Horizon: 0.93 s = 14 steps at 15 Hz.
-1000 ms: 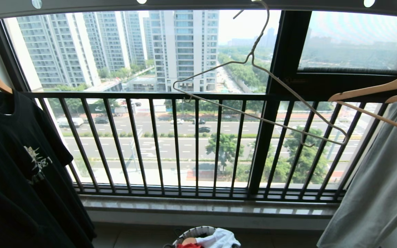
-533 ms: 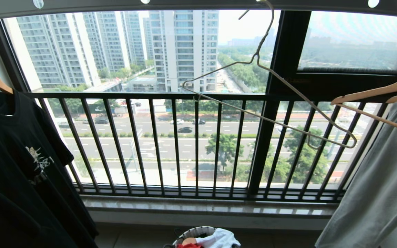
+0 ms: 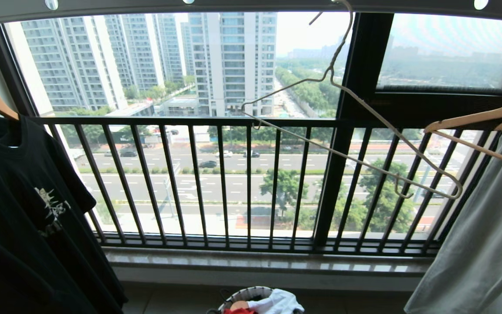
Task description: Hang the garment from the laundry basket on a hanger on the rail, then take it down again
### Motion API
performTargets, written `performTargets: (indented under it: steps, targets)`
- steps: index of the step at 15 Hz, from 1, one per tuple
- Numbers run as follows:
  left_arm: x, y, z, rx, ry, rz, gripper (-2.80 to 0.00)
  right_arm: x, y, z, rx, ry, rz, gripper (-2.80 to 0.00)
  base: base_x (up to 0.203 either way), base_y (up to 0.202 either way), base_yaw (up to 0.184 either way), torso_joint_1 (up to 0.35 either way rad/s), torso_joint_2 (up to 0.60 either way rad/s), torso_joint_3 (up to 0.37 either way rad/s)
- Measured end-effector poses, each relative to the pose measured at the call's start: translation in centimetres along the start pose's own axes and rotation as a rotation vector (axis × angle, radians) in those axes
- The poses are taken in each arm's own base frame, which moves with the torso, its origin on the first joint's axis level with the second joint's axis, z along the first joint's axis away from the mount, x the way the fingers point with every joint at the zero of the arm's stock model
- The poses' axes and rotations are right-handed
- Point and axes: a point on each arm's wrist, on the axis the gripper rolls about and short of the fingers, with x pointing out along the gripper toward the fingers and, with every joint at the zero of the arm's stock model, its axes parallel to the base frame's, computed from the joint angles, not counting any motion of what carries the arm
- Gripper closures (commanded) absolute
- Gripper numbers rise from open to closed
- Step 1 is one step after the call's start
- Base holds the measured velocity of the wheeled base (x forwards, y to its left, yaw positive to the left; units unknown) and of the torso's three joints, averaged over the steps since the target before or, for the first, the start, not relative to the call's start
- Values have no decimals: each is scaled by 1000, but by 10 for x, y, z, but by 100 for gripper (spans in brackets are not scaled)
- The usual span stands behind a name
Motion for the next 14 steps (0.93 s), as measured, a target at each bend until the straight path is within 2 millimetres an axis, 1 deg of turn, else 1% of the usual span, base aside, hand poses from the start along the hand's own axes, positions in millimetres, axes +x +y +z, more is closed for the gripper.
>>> performTargets:
  steps: [1,2,5,7,10,14]
  targets:
    - [5,-1,-12,20,2,5,0,8,1,-12,1,-3,3,0,0,0,0,0,0,0]
    - [8,-2,-17,13,-9,14,0,15,3,-23,-9,-12,5,0,0,0,0,0,0,0]
    - [10,-2,-26,-38,24,16,0,32,7,-56,-70,-46,46,0,0,0,0,0,0,0]
    - [11,-3,-27,-41,29,10,0,35,8,-69,-87,5,75,0,0,0,0,0,0,0]
    - [11,-3,-27,-46,30,11,0,36,9,-77,-61,62,82,0,0,0,0,0,0,0]
    - [11,-2,-27,-101,30,21,0,36,9,-78,39,68,66,0,0,0,0,0,0,0]
